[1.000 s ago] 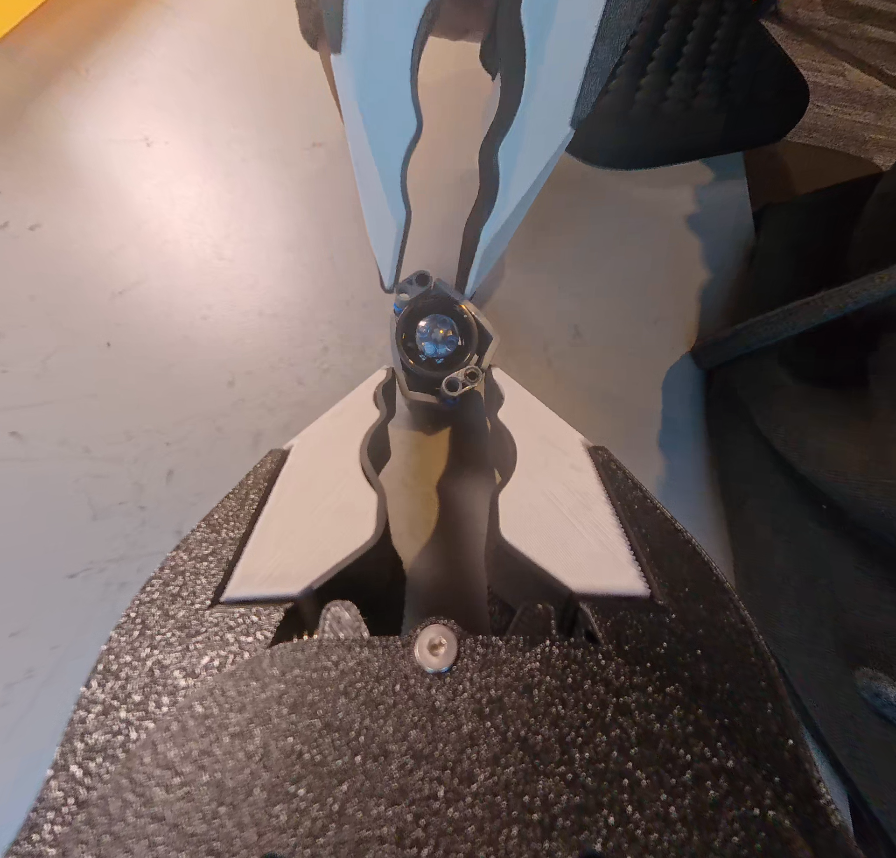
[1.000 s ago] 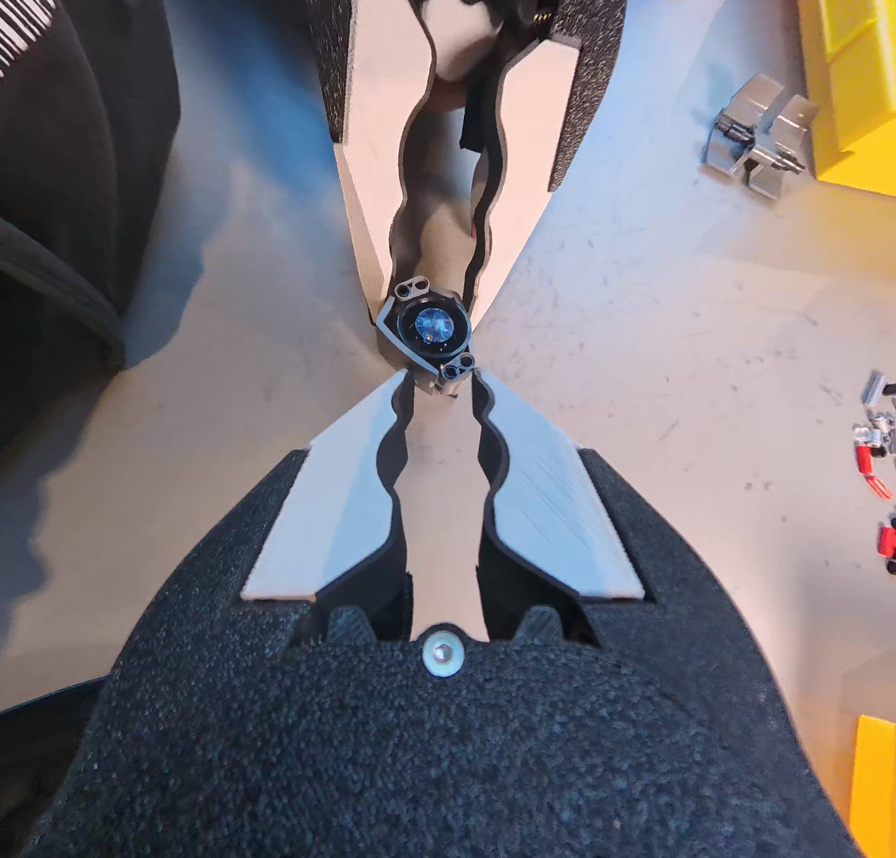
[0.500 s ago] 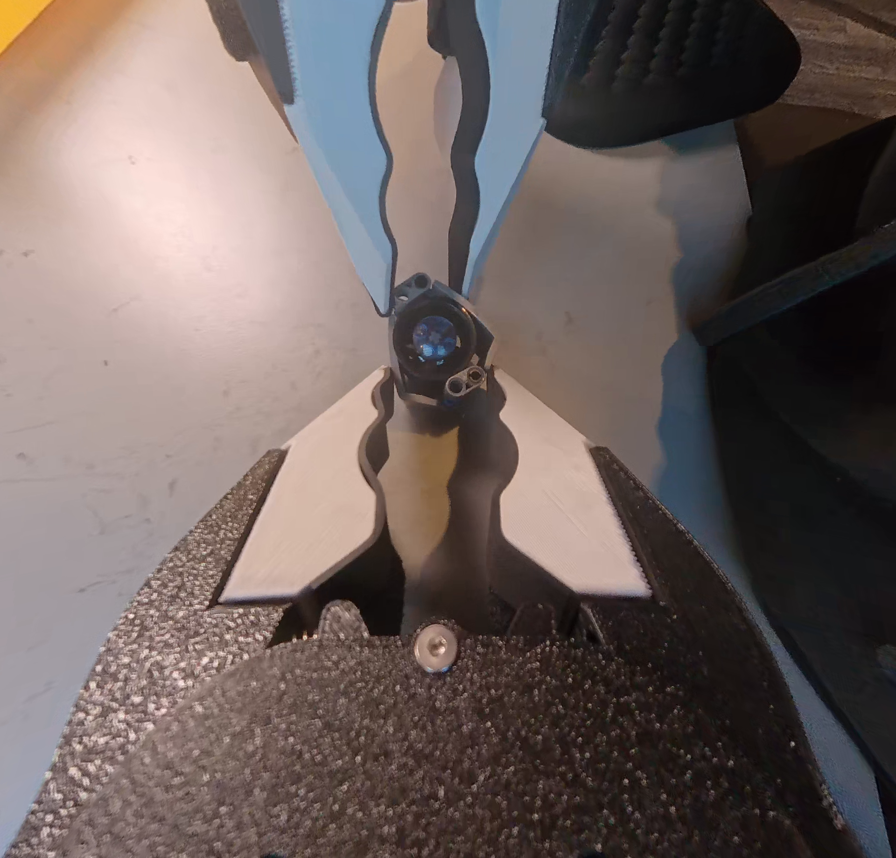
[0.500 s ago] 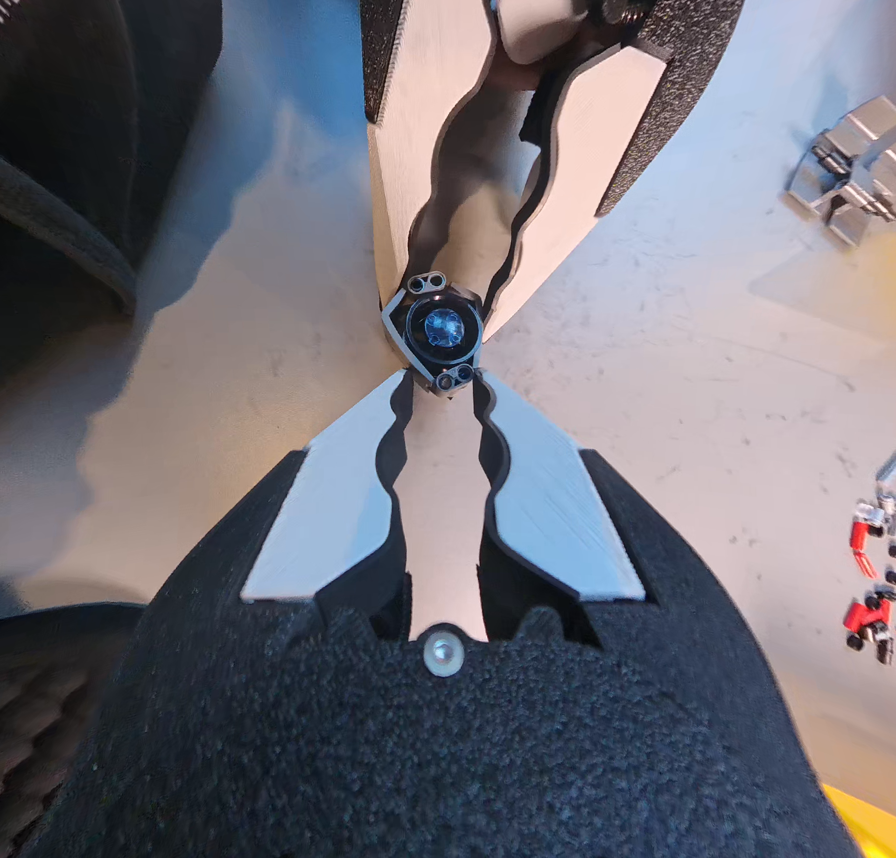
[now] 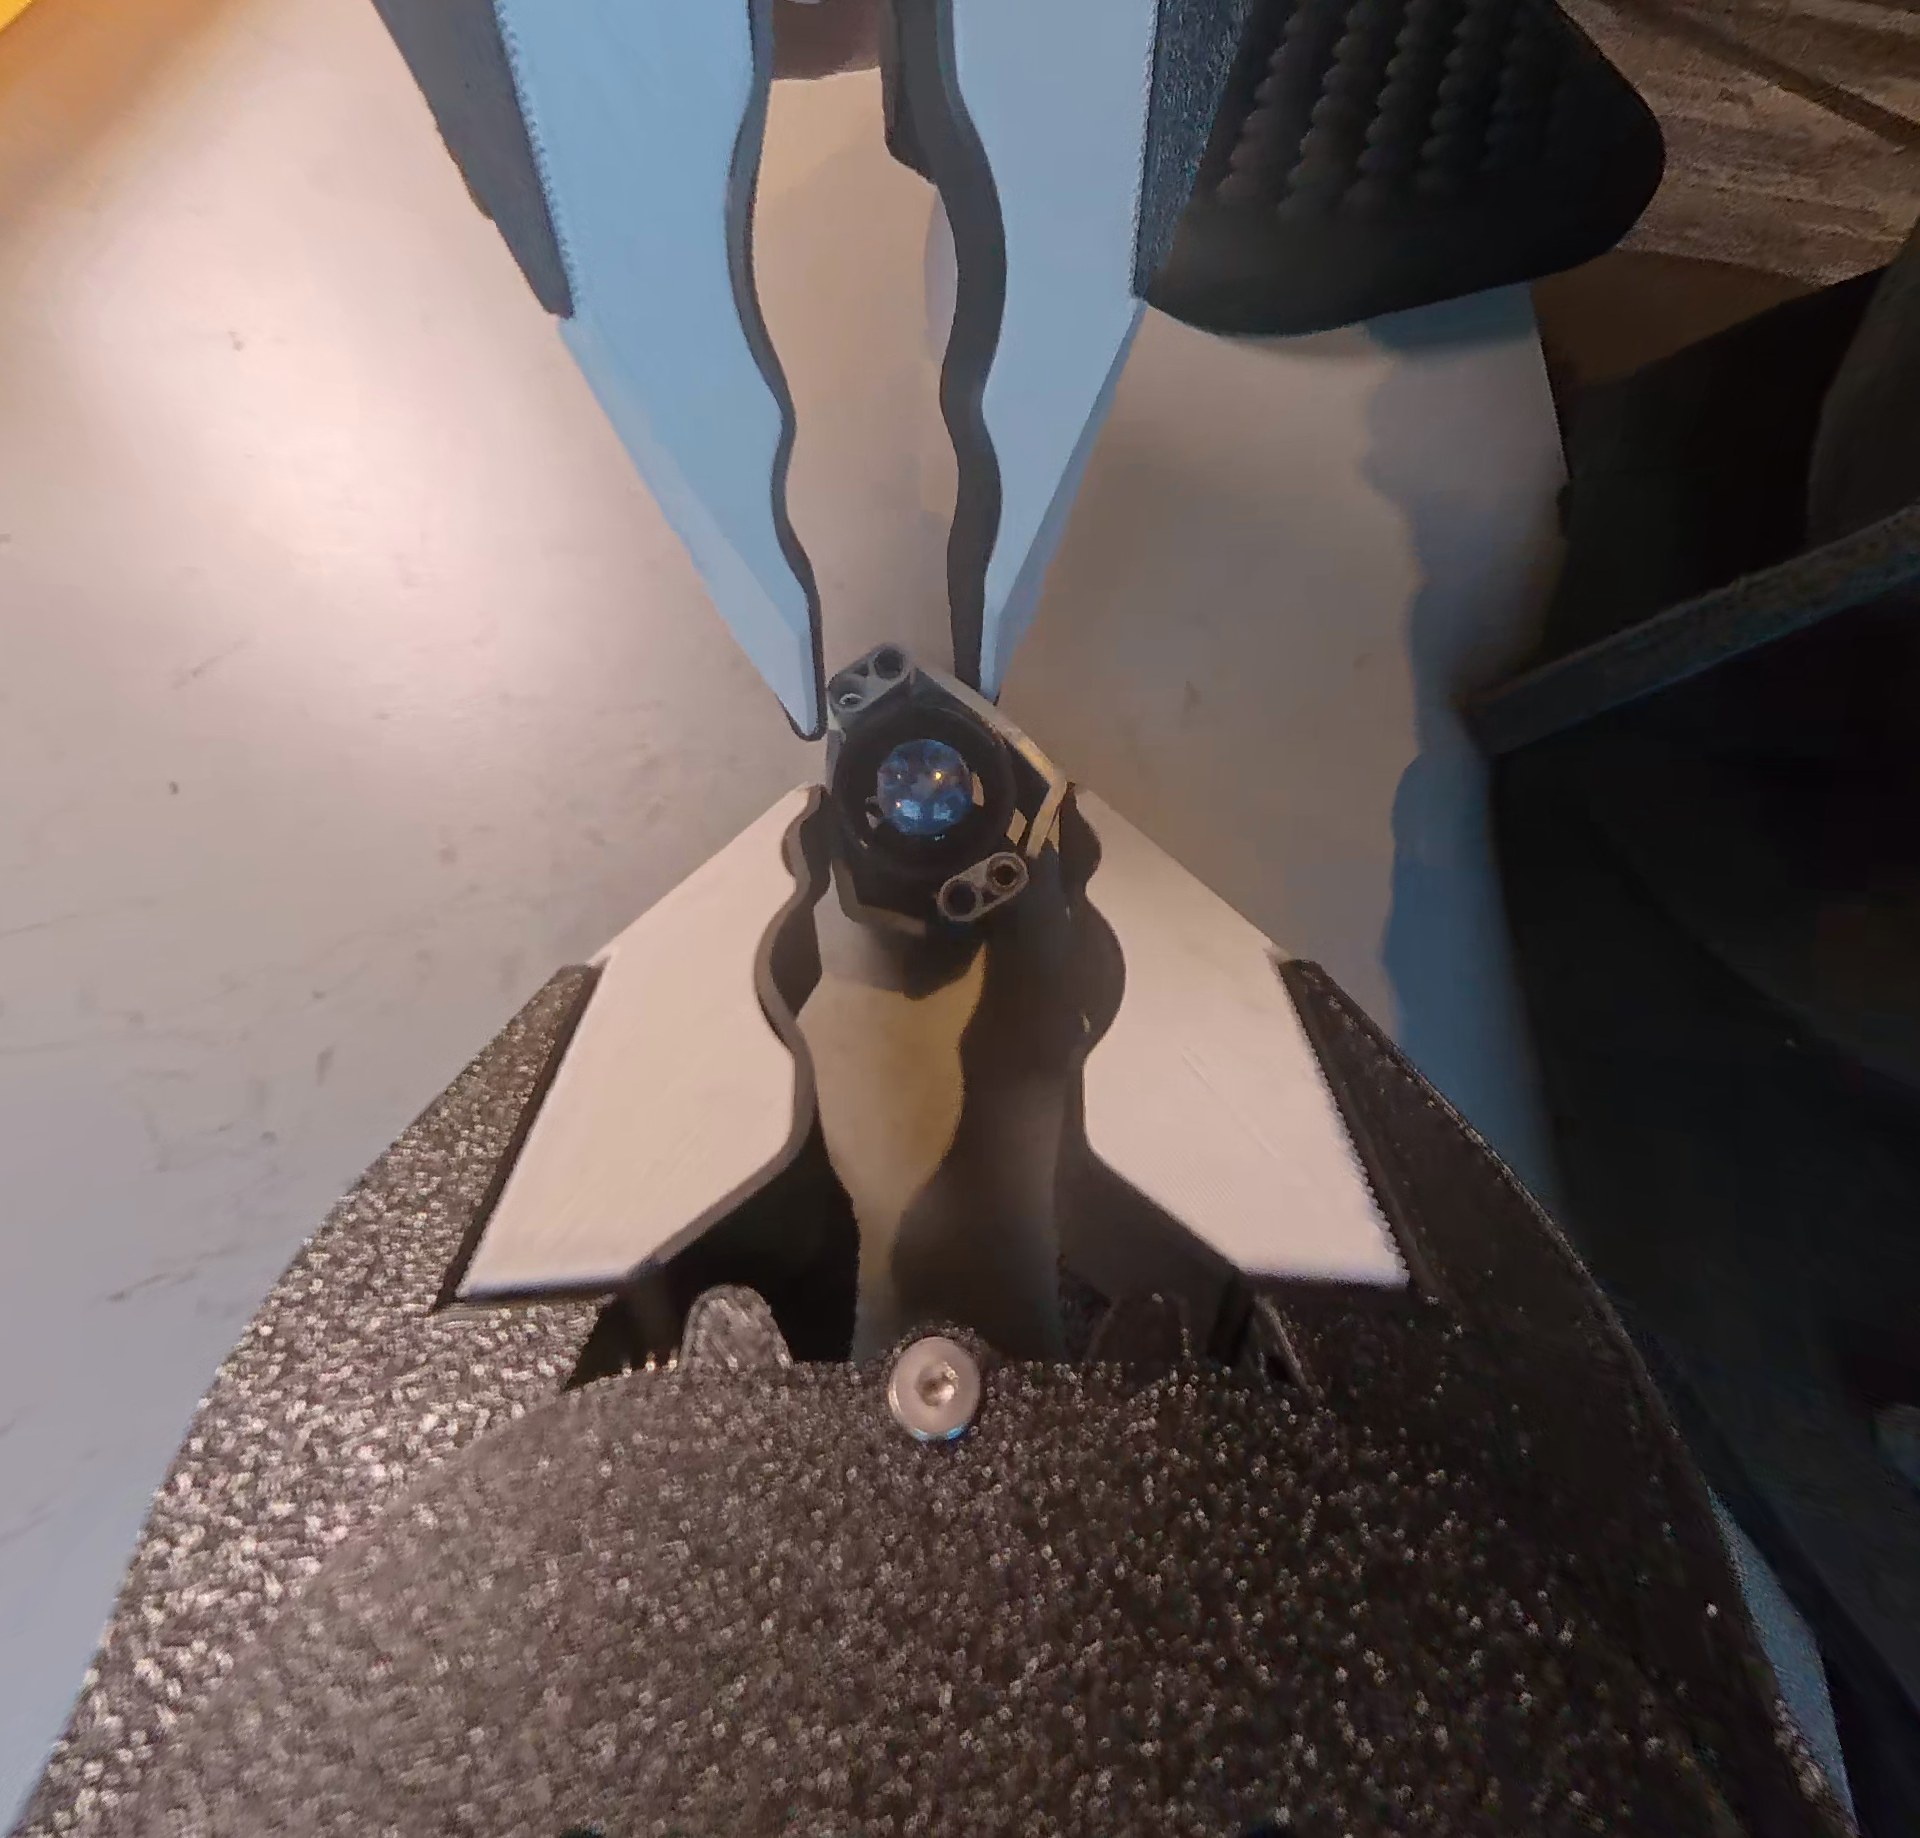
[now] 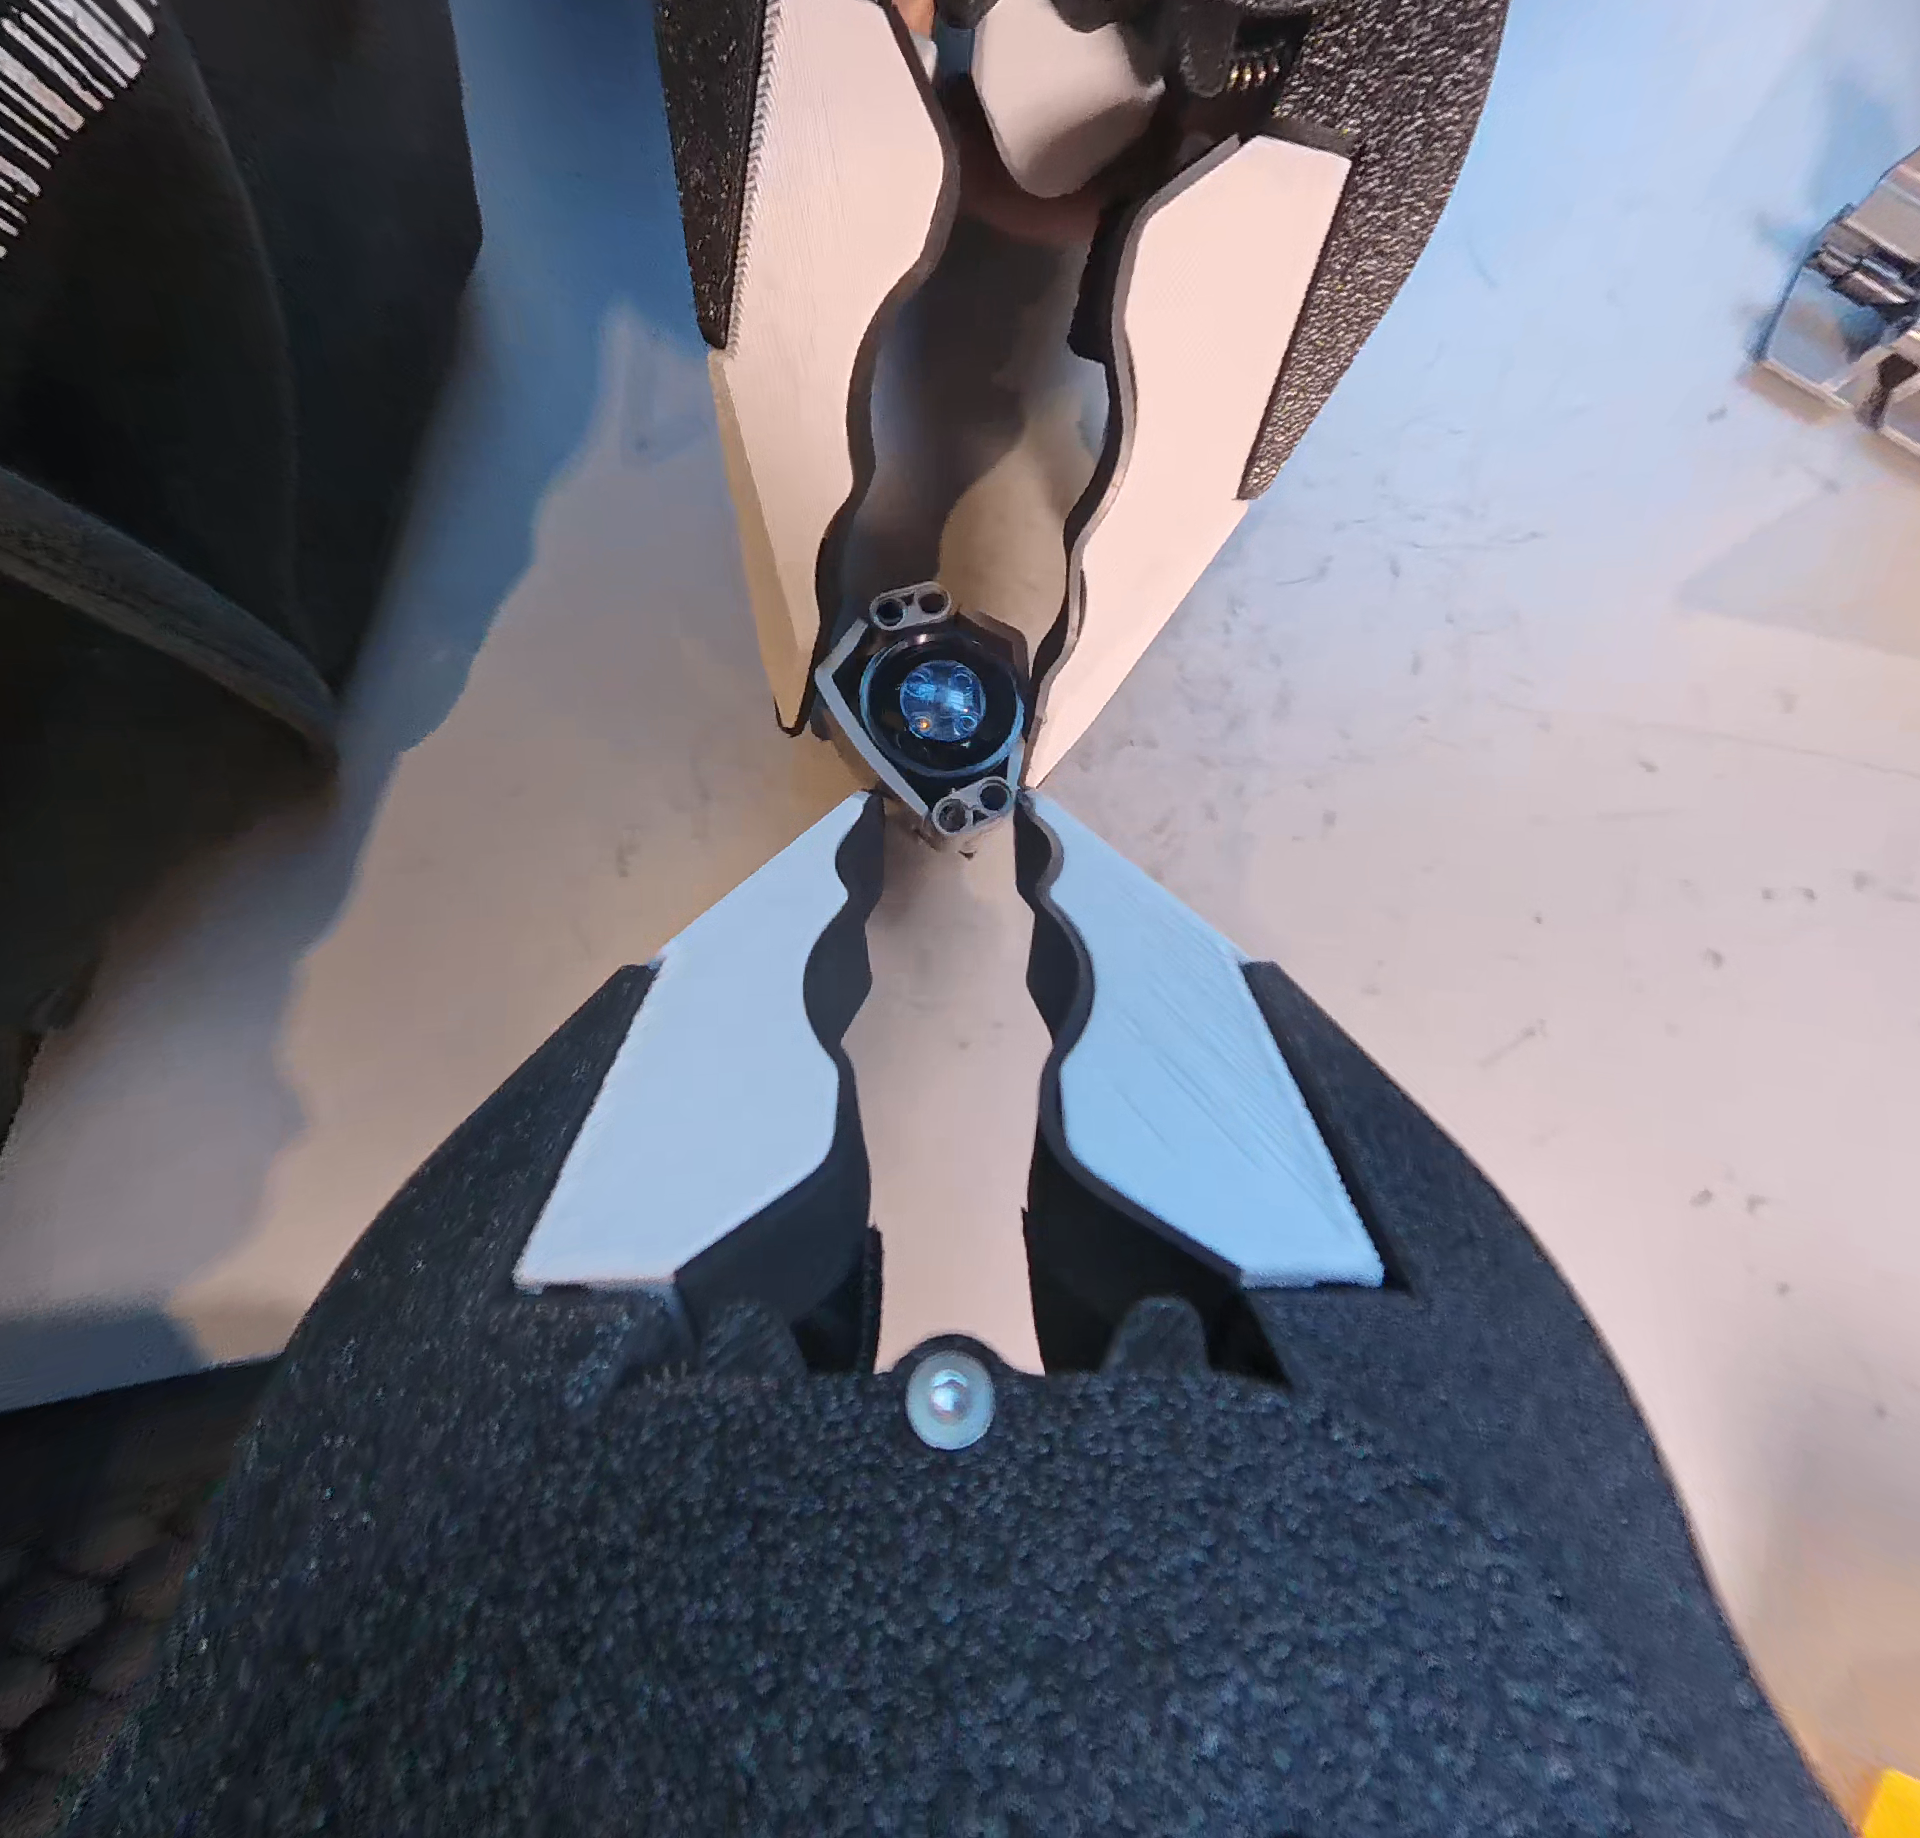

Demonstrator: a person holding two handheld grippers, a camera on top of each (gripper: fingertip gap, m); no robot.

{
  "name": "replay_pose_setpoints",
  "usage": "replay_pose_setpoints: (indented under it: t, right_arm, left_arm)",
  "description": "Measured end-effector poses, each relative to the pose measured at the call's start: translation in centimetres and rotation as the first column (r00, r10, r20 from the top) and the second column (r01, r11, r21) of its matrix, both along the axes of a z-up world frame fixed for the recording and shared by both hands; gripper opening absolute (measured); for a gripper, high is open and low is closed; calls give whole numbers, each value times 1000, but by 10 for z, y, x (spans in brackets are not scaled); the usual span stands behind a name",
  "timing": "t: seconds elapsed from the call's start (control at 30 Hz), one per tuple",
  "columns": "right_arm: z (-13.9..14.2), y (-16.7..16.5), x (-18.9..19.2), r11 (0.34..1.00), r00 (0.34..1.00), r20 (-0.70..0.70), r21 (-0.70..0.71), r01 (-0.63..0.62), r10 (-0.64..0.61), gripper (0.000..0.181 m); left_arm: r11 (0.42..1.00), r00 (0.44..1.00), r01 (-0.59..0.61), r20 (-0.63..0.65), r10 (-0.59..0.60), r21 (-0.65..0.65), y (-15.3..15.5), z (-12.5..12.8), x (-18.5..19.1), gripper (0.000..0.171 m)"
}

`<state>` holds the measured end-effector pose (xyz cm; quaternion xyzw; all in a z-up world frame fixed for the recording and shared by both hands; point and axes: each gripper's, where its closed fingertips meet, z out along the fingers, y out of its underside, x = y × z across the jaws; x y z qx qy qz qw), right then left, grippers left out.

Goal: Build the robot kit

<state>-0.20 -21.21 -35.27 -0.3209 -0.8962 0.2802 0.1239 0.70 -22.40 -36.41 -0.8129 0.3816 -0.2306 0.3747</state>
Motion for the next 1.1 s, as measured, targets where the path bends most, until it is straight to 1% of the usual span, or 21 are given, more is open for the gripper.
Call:
replay_pose_setpoints:
  t: [0.1,0.17,0.23,0.3,0.37,0.43,0.57,0.6,0.7,1.1]
  right_arm:
    - [2,3,-1,1000,998,-50,3,31,-31,27]
    - [7,5,-1,999,994,-107,21,40,-37,27]
    - [15,5,1,999,986,-164,27,32,-27,26]
    - [21,-2,4,999,980,-199,34,-2,9,23]
    - [18,-6,6,997,979,-200,75,-24,39,19]
    - [8,-2,6,987,981,-184,158,-34,63,20]
    - [7,-4,4,978,976,-194,202,-56,96,18]
    - [7,-4,4,979,976,-197,199,-55,95,18]
    - [6,-5,5,992,979,-195,125,-33,57,17]
    - [6,-7,6,996,974,-222,87,-33,52,17]
  left_arm:
    - [1000,1000,-2,8,2,-9,0,0,0,42]
    - [1000,1000,3,12,-3,-14,0,0,0,42]
    - [1000,1000,6,6,-6,-8,-1,0,1,42]
    - [1000,1000,10,7,-10,-10,-1,0,1,42]
    - [1000,1000,15,6,-15,-9,-2,0,2,42]
    - [1000,1000,17,4,-17,-7,-2,0,3,42]
    - [1000,1000,19,4,-19,-6,-2,0,3,42]
    - [1000,1000,21,2,-21,-4,-3,0,3,42]
    - [999,999,35,0,-35,-2,-4,0,3,42]
    - [999,999,51,-2,-51,-6,-6,-1,4,42]
